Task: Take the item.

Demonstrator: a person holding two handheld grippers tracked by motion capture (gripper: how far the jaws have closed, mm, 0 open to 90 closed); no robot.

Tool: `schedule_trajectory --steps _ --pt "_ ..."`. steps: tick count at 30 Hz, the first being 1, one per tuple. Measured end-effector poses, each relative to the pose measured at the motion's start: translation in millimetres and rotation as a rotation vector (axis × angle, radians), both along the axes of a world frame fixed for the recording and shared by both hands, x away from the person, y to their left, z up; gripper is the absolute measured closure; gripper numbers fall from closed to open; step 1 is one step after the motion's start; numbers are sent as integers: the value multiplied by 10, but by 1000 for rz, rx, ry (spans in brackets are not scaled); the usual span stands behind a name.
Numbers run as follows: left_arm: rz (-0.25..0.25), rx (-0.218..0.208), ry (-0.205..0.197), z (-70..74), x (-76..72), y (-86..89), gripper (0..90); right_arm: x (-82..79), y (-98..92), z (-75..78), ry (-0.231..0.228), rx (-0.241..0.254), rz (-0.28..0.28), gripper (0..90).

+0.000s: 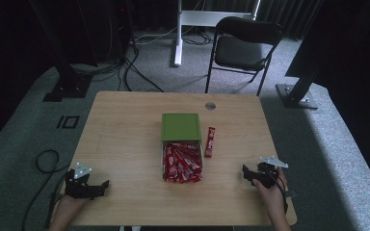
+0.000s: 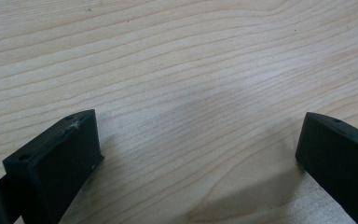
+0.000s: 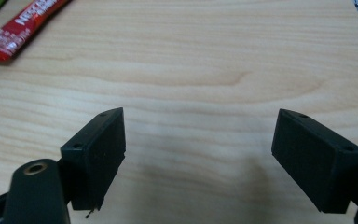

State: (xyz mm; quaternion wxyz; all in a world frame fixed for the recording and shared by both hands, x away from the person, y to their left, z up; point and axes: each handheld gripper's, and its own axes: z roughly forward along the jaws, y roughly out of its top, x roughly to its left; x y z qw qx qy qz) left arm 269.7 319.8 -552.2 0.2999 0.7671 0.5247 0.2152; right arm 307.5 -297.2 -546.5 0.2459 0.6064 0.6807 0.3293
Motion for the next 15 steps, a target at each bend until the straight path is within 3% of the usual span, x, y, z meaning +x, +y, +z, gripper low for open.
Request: schedule_trajectory --steps 13,15 --pt "0 0 0 0 0 0 6 -180 -182 -40 15 -24 -93 175" --pt "0 0 0 0 0 0 6 -199 -185 -50 38 -19 -111 174"
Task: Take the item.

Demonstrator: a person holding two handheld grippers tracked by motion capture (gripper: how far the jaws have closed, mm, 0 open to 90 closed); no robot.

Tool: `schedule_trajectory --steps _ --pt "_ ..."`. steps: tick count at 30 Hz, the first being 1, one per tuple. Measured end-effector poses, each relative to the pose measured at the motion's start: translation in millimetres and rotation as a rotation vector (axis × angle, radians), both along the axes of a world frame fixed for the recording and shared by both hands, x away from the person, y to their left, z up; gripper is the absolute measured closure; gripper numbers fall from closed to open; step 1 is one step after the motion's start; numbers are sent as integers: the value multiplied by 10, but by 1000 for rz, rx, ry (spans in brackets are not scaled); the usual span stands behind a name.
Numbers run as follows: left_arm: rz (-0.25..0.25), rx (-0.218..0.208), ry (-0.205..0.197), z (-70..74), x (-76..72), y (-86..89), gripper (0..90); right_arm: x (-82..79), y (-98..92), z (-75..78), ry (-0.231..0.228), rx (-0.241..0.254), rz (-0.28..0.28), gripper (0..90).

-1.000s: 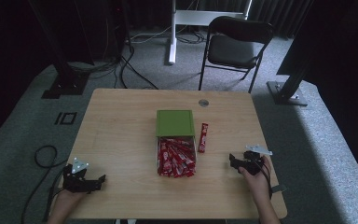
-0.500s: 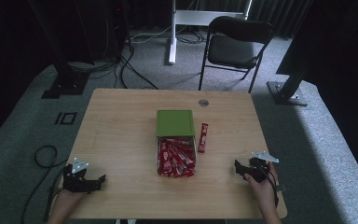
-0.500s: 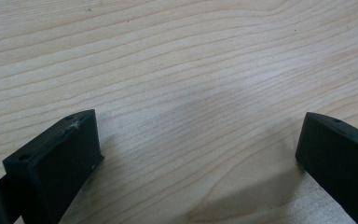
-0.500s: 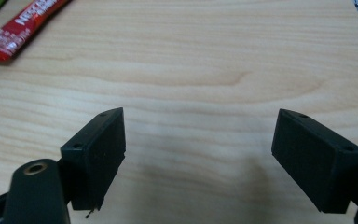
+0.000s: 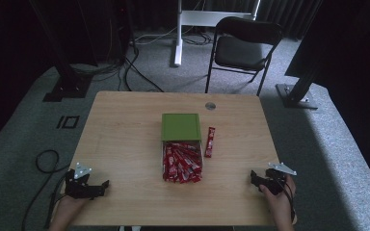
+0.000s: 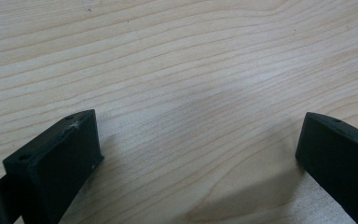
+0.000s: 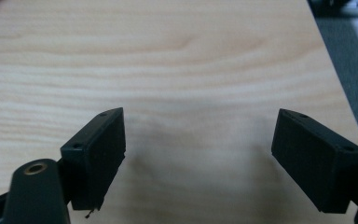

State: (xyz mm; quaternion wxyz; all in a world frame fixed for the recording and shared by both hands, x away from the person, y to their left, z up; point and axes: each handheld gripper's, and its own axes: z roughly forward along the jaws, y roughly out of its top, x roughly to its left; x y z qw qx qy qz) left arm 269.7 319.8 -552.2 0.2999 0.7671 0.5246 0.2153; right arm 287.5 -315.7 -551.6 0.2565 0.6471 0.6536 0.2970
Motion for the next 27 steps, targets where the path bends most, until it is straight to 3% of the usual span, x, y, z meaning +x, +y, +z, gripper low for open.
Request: schedule_trajectory --steps 8,27 --pt "0 0 0 0 0 0 7 -30 3 -45 8 -30 -10 143" --pt "0 0 0 0 0 0 6 -70 -21 -66 -17 -12 -12 136"
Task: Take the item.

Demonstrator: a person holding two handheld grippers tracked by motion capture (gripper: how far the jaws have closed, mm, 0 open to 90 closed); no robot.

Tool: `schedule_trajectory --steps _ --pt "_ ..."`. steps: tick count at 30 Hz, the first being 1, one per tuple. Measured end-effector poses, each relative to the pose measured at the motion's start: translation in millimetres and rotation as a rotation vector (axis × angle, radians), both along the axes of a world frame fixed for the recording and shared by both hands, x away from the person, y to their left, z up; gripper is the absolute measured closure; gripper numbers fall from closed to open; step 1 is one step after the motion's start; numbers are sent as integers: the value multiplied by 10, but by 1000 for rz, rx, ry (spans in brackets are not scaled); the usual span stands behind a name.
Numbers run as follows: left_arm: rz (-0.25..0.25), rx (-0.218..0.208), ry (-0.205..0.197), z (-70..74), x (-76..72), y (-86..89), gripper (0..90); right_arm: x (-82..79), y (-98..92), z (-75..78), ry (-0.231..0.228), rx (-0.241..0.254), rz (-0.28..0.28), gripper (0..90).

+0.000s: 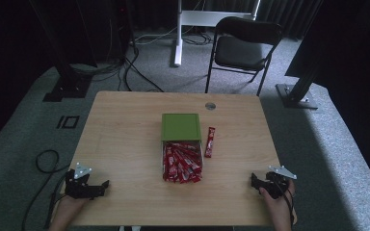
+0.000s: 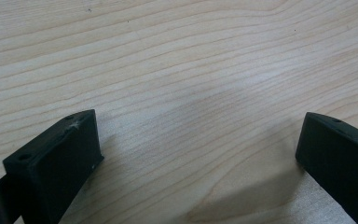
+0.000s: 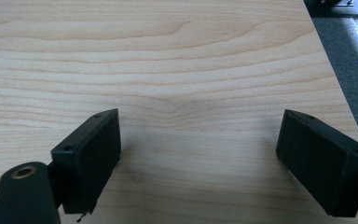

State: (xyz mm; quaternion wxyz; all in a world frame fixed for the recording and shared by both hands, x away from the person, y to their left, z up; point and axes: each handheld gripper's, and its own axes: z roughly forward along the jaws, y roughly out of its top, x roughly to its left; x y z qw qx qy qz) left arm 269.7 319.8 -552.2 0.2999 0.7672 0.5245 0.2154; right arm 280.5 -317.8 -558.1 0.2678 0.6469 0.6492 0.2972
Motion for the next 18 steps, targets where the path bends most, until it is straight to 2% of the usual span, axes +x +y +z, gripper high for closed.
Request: schedule_trajectory --steps 3,18 --pt "0 0 0 0 0 0 7 6 17 -1 10 -17 -3 122" --pt "0 0 0 0 0 0 6 7 17 -1 10 -16 -2 121"
